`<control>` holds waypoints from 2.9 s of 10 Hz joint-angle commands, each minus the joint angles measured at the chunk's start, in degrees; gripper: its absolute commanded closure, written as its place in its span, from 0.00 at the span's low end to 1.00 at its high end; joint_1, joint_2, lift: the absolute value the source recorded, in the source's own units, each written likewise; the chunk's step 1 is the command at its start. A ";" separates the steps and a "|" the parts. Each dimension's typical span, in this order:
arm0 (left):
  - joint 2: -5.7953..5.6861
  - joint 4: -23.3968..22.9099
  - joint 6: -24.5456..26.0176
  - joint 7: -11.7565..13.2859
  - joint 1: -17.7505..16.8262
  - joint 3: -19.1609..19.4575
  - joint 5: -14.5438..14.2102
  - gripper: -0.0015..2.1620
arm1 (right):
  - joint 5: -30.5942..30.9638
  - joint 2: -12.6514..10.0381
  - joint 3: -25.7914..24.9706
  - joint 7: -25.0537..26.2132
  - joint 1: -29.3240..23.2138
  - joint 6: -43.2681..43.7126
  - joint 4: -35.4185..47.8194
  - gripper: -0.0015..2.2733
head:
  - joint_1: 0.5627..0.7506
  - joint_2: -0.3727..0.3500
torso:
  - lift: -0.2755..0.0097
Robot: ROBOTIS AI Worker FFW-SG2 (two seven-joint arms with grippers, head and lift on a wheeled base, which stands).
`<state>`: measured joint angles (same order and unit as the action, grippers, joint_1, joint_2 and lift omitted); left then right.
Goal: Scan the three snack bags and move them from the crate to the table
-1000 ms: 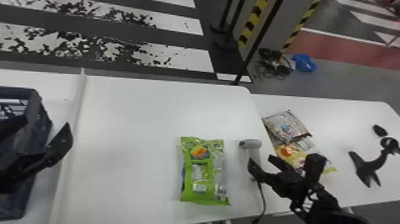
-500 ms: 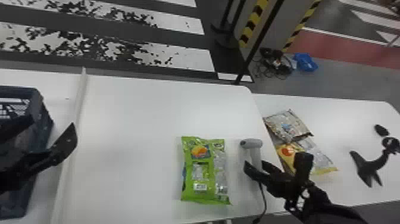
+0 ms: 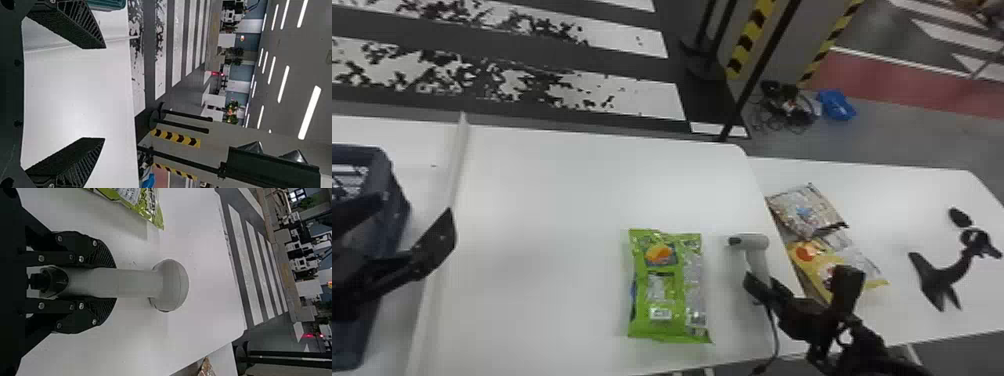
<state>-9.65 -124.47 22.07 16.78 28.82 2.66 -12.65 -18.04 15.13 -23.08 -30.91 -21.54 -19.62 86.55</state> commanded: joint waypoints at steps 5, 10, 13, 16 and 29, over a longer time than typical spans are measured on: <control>0.43 -0.07 -0.67 -0.79 1.85 0.50 0.00 0.01 | -11.58 -2.83 -4.52 -3.63 -15.02 -5.30 16.81 0.94 | 0.70 0.09 | 0.75; 0.69 0.19 -1.19 -1.93 1.85 0.24 0.09 0.01 | -15.79 -6.61 -8.30 -13.04 -23.90 -8.46 21.82 0.94 | 0.70 0.11 | 0.75; 0.69 0.63 -1.02 -1.93 1.50 -0.02 0.09 0.01 | -17.11 -7.31 -8.65 -18.22 -26.53 -13.91 24.11 0.94 | 0.70 0.16 | 0.75; 0.69 0.81 -1.19 -1.93 1.42 -0.02 0.09 0.01 | -16.67 -7.75 -7.59 -19.89 -28.55 -14.44 24.72 0.94 | 0.70 0.19 | 0.75; 0.78 0.72 -4.36 -1.84 2.73 1.29 -0.09 0.01 | -13.95 -7.31 -2.76 -14.79 -26.18 -12.68 24.55 0.95 | 0.70 0.35 | 0.75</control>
<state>-8.94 -123.84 17.64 14.98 31.74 4.11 -12.76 -30.36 7.78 -24.30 -45.69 -47.54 -30.82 109.84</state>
